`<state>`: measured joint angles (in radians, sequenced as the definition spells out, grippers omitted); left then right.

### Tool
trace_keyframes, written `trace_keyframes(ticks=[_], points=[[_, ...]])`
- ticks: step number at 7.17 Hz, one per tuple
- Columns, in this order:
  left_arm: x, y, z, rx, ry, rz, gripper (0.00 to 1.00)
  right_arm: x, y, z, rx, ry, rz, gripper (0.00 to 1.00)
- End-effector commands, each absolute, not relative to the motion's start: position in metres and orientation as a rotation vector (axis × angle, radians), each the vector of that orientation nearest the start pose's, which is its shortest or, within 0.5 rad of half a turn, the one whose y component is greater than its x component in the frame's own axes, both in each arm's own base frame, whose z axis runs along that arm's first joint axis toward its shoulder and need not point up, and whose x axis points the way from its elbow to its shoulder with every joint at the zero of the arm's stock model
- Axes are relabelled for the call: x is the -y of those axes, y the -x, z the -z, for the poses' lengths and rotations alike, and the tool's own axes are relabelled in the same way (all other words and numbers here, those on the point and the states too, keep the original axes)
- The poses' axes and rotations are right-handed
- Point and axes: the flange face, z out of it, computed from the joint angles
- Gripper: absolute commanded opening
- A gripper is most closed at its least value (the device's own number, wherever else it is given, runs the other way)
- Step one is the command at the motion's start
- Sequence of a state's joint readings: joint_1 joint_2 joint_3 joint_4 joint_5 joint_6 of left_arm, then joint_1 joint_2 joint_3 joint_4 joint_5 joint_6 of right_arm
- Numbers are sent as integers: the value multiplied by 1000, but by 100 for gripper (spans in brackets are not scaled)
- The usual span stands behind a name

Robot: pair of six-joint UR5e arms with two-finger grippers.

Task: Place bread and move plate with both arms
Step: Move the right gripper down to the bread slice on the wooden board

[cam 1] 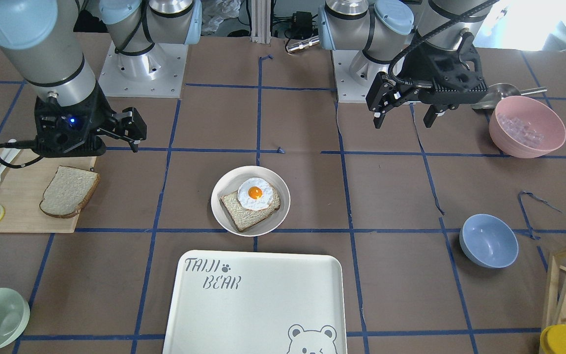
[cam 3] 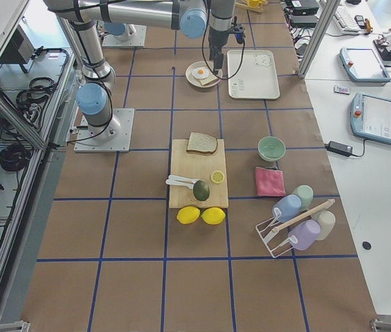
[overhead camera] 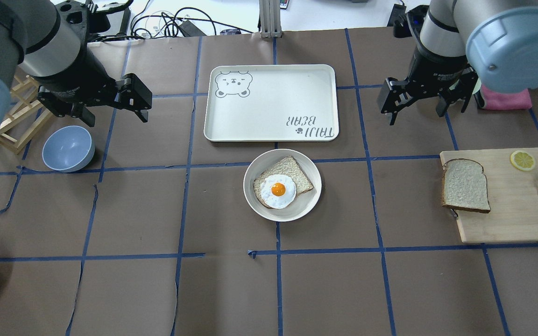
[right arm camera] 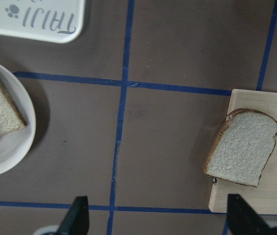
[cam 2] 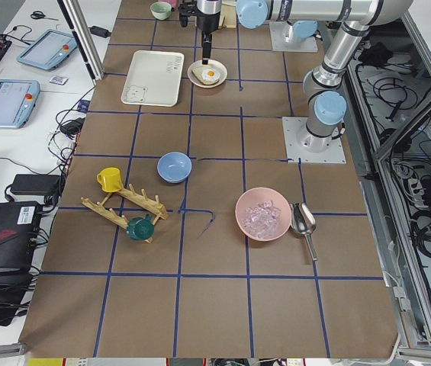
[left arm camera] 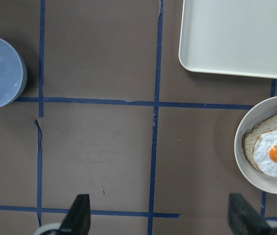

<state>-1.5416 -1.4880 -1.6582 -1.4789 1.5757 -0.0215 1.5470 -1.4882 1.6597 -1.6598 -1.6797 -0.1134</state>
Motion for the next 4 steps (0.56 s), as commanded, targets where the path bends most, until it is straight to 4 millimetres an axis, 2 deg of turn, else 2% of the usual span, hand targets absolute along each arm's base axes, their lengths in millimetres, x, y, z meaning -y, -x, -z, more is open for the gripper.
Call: trace_keyframes(ticks=[1,2,3,4], points=[[469,119,-494,-3133,80,137,100,497,-86,-314,-3331,70,-177,100],[469,119,-494,-3133,80,137,100,478,-65,-275,-3424,-15,-178,100],[469,119,-494,-3131,80,137,100,465,-59,-245,-3466,-54,-101,100],[469,119,-494,-3131,77,137,100,458,-60,-224,-3467,-66,-106,100]])
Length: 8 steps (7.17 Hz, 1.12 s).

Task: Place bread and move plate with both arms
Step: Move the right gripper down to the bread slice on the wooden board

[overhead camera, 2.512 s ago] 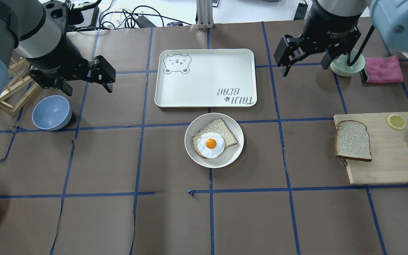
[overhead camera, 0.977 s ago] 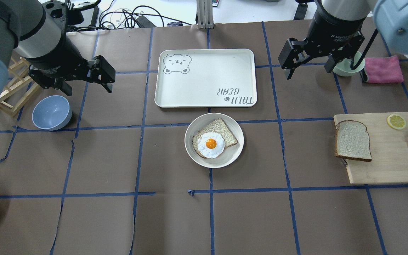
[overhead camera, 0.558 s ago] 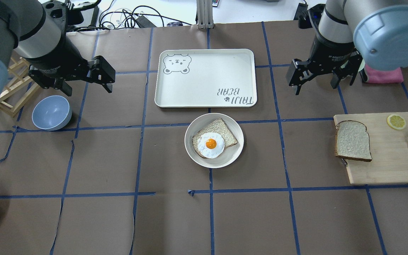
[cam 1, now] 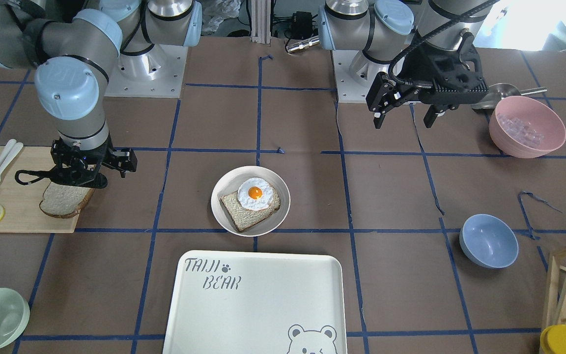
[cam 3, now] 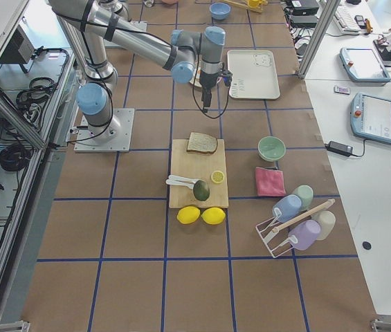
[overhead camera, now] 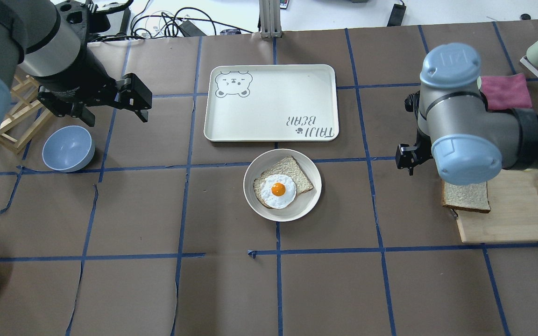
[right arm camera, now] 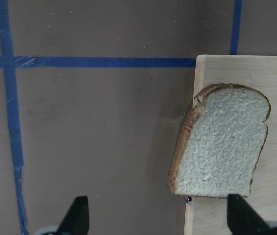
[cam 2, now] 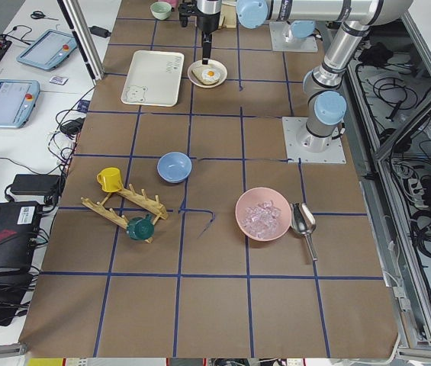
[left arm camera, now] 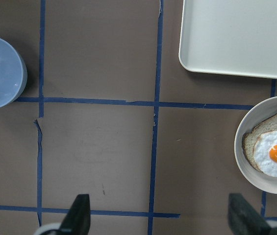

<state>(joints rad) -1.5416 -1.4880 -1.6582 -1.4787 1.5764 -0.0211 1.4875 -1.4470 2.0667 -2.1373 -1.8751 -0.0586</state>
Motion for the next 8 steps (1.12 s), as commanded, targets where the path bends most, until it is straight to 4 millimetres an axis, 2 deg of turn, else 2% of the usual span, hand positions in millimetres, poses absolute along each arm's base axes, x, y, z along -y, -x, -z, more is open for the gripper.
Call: trace_keyframes(ticks=[1,3,5,6,8], points=[[469,119,-494,-3133,77,137,100,458,-58,-217,-3477,-58,-138,100],[469,119,-494,-3133,80,137,100,463,-46,-196,-3574,-58,-221,100],[469,119,-495,-3133,80,139,100,468,-45,-189,-3582,-83,-193,100],[469,119,-495,-3134,80,142,100,468,-40,-192,-3643,-102,-170,100],[469,120,-497,-3135,77,147,100,466,-40,-179,-3637,-94,-210,100]])
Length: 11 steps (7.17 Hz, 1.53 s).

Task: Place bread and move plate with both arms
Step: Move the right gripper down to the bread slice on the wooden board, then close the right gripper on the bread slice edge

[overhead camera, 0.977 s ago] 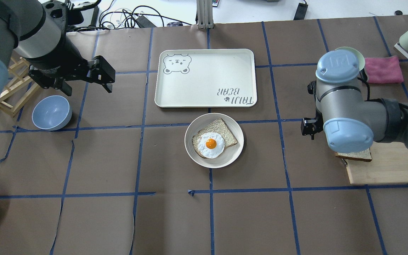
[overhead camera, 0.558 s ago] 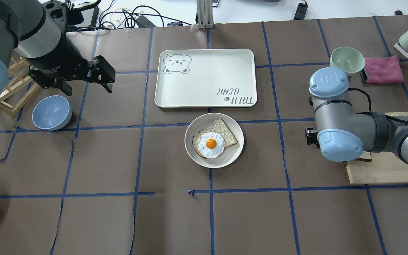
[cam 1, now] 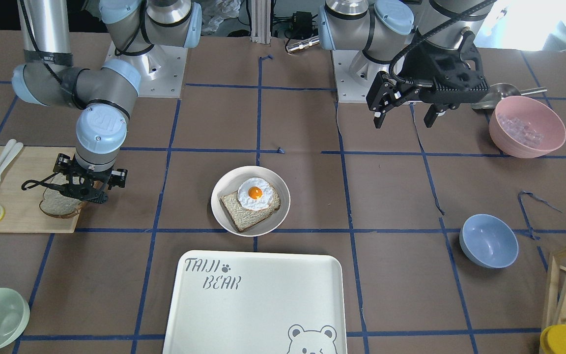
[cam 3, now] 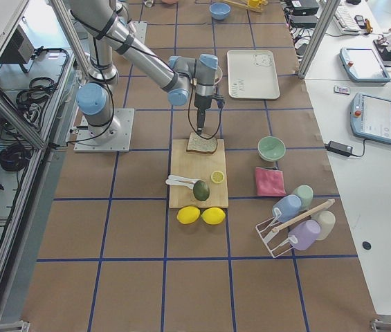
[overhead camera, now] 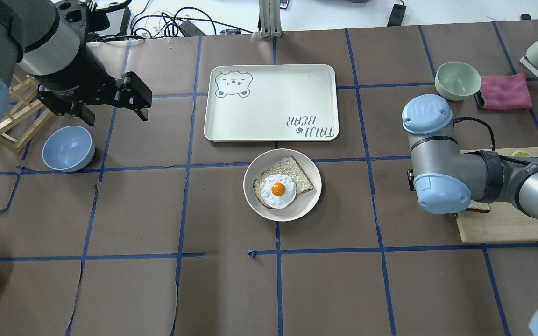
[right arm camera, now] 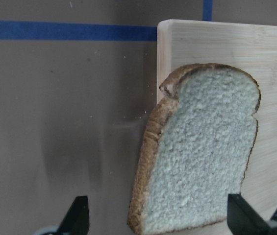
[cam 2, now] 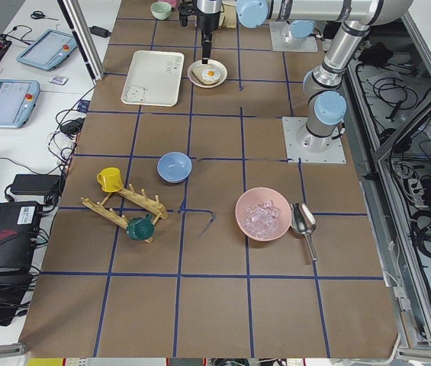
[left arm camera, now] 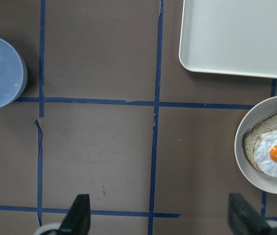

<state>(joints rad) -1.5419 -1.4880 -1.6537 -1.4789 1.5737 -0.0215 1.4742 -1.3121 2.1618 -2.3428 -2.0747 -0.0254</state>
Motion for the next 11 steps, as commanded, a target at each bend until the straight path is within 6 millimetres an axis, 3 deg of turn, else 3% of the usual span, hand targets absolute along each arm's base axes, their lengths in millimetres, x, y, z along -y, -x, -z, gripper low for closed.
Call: trace_keyframes(ticks=[1,3,4,9,10,11], points=[[469,120,-497,-3135,77,147,100,466,-40,-175,-3637,-90,-227,97],[469,120,-497,-3135,79,147,100,469,-36,-172,-3665,-79,-218,93],[469,120,-497,-3135,79,147,100,469,-34,-172,-3674,-72,-227,85],[469,120,-496,-3135,79,144,100,470,-16,-166,-3665,-135,-263,79],[469,120,-496,-3135,79,144,100,471,-14,-166,-3657,-151,-258,65],[469,120,-496,-3135,79,144,100,470,-14,-165,-3651,-149,-264,43]])
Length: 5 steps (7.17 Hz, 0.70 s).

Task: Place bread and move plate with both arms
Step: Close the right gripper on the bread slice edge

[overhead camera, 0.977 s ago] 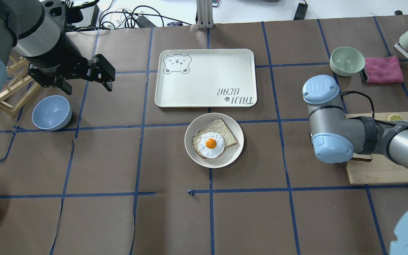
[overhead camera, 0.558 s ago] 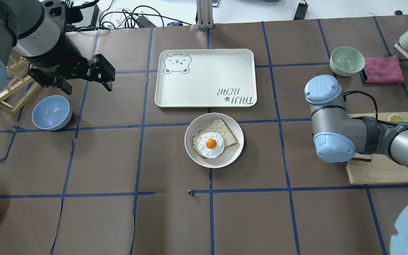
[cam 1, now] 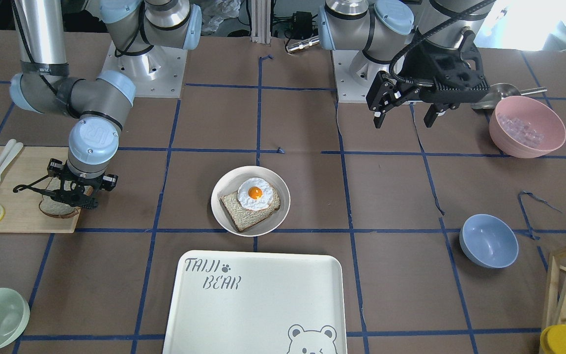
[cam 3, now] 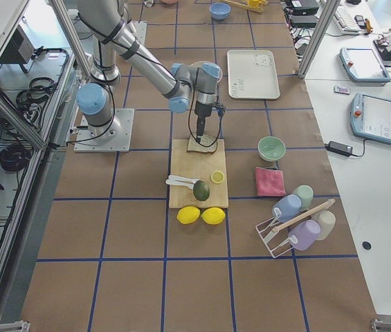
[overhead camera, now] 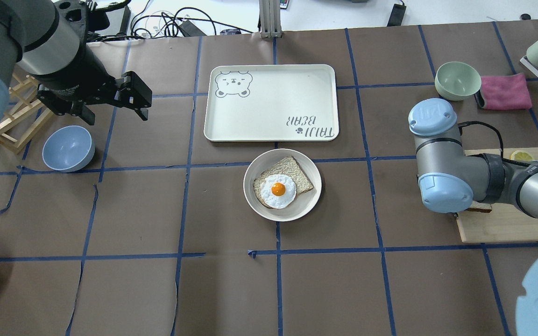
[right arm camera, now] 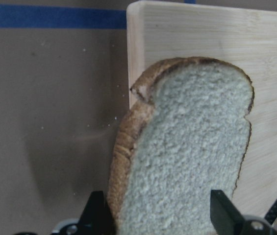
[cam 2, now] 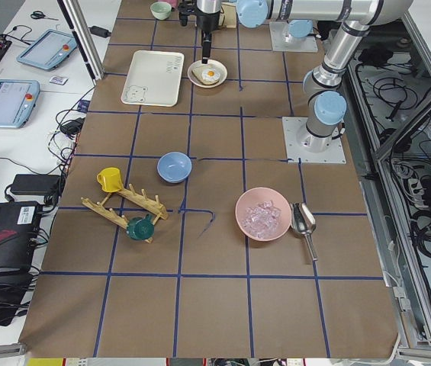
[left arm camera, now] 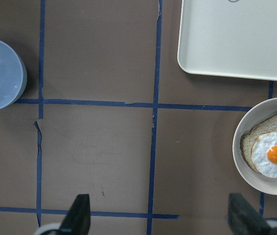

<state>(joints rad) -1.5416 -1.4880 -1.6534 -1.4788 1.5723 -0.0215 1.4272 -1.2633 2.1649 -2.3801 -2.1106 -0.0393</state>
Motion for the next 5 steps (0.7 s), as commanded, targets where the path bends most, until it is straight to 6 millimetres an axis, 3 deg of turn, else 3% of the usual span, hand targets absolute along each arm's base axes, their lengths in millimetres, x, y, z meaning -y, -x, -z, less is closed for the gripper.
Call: trace_keyframes(ticks=[1,2,5], points=[[469,120,-496,-3135,79,144,100,469,-13,-164,2607,99,208,16],[469,120,-496,-3135,79,144,100,468,-13,-165,2609,92,216,2],[469,119,-496,-3134,80,144,100,468,-16,-168,2645,97,205,0]])
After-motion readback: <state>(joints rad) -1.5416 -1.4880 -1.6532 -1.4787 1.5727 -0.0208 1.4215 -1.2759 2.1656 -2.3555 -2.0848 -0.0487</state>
